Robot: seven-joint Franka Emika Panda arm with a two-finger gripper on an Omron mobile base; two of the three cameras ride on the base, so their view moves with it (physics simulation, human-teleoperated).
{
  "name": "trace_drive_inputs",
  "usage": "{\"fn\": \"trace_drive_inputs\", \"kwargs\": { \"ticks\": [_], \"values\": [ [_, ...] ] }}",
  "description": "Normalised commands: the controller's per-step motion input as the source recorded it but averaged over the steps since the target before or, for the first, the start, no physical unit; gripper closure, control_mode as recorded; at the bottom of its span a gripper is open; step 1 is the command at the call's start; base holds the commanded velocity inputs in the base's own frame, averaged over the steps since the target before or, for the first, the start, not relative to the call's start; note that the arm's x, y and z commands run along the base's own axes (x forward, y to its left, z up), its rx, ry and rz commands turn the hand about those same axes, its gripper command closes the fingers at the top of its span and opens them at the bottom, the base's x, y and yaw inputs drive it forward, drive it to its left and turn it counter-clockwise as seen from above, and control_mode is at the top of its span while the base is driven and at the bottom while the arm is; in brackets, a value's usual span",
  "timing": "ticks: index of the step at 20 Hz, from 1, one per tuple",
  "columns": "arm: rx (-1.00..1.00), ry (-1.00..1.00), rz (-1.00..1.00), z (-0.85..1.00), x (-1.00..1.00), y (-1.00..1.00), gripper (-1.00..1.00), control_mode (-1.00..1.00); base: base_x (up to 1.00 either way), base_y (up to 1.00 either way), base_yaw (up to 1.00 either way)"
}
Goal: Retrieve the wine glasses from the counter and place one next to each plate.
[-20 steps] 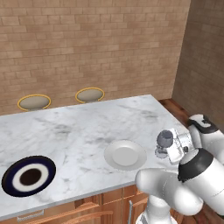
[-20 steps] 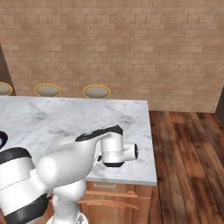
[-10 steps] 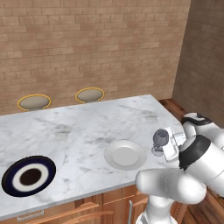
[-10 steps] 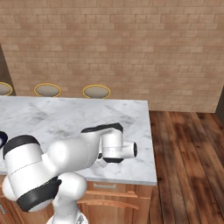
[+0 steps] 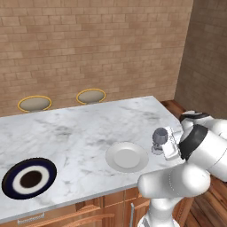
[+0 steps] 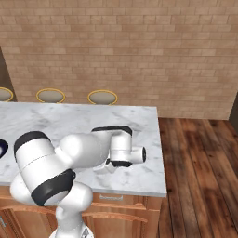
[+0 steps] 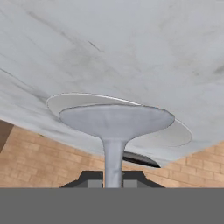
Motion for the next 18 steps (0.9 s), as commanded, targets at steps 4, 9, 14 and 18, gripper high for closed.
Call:
{"fn": "trace_drive_inputs", "kwargs": {
  "ticks": [4, 9, 14, 18],
  "values": [
    [0.00, 0.00, 0.00, -0.13, 0.23, 0.00, 1.00, -1.00, 0.00, 0.00, 0.00],
    [0.00, 0.00, 0.00, -0.24, 0.06, 0.00, 1.00, -1.00, 0.00, 0.00, 0.00],
    [0.00, 0.00, 0.00, -0.25, 0.05, 0.00, 1.00, -1.00, 0.00, 0.00, 0.00],
    [0.00, 0.00, 0.00, -0.19, 0.13, 0.00, 1.00, -1.00, 0.00, 0.00, 0.00]
  ]
}}
